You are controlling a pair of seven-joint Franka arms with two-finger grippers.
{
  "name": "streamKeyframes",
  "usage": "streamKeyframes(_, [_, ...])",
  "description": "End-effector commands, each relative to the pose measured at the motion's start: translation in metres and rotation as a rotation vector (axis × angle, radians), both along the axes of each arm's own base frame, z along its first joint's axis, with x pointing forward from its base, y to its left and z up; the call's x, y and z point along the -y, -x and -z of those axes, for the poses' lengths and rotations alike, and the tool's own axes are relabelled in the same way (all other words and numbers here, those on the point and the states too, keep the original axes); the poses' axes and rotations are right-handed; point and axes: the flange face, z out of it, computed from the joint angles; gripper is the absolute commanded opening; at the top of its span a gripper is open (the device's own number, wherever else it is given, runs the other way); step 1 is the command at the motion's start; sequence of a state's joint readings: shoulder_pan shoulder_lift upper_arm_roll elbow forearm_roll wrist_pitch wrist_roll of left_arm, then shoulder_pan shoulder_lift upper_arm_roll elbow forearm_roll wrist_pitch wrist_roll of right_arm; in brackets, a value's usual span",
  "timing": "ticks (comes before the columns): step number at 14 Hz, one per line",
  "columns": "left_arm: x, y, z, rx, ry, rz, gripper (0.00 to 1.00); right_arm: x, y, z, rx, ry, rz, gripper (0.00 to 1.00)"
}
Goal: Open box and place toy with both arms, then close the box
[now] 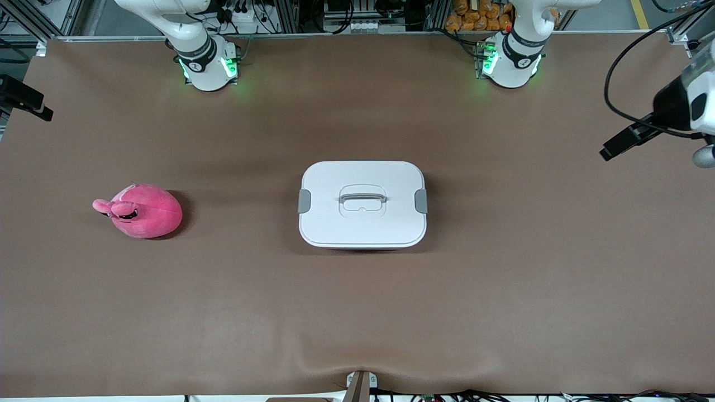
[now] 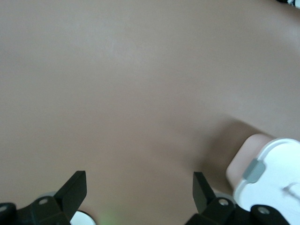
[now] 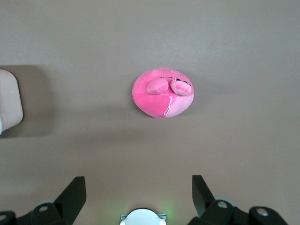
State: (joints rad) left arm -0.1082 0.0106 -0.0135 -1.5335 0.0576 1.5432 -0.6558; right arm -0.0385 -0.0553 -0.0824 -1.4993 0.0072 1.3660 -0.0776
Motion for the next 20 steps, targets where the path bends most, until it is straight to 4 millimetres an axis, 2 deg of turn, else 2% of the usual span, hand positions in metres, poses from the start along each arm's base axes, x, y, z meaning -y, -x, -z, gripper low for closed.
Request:
streamKeyframes(1, [0.016,0.000,-0.001,-0.004,0.022,-0.126,1.00,0.002,-0.001,-0.002,0.005,-0.014,0.008,1.00])
streamKeyframes(6, [0.042,-0.003,0.000,0.010,0.095,-0.301,1.00,0.003,-0.001,-0.002,0.003,-0.015,0.013,1.00])
streamKeyframes(9, [0.093,-0.004,0.017,-0.008,0.097,-0.442,1.00,0.009,-0.001,-0.001,0.002,-0.017,0.025,1.00])
streamKeyframes(11, [0.115,-0.012,0.031,0.001,0.111,-0.555,1.00,0.009,-0.001,-0.001,0.000,-0.017,0.025,1.00])
streamKeyframes(12, [0.133,-0.015,0.038,0.012,0.119,-0.610,1.00,0.009,-0.002,0.001,-0.003,-0.017,0.025,1.00])
streamKeyframes(14, [0.144,-0.023,0.051,0.018,0.136,-0.692,1.00,0.009,-0.002,0.001,-0.003,-0.017,0.025,1.00])
streamKeyframes(15, [0.170,-0.019,0.058,0.015,0.139,-0.676,1.00,0.009,-0.002,0.001,-0.003,-0.017,0.025,1.00])
streamKeyframes(18, [0.195,-0.020,0.070,0.022,0.156,-0.832,1.00,0.009,-0.002,0.001,-0.003,-0.017,0.025,1.00])
streamKeyframes(20, [0.220,-0.014,0.082,0.015,0.137,-0.864,1.00,0.009,-0.002,0.001,-0.003,-0.017,0.025,1.00])
